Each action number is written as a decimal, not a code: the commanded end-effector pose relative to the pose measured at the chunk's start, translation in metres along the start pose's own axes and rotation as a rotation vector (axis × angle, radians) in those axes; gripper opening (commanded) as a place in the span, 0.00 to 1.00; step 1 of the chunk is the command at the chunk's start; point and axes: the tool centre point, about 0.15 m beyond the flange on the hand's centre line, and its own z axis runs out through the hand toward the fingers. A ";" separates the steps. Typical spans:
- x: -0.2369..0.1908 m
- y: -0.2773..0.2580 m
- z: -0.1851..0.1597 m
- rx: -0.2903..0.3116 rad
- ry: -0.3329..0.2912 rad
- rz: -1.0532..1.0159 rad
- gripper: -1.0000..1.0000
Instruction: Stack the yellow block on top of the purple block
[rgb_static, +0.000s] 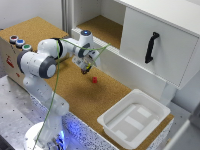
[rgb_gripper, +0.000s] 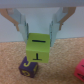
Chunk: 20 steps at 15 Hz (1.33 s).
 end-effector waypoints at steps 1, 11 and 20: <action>0.032 -0.043 0.040 -0.034 -0.081 0.007 0.00; 0.038 -0.044 0.081 -0.145 -0.166 0.058 0.00; 0.032 -0.028 0.060 -0.162 -0.191 0.067 1.00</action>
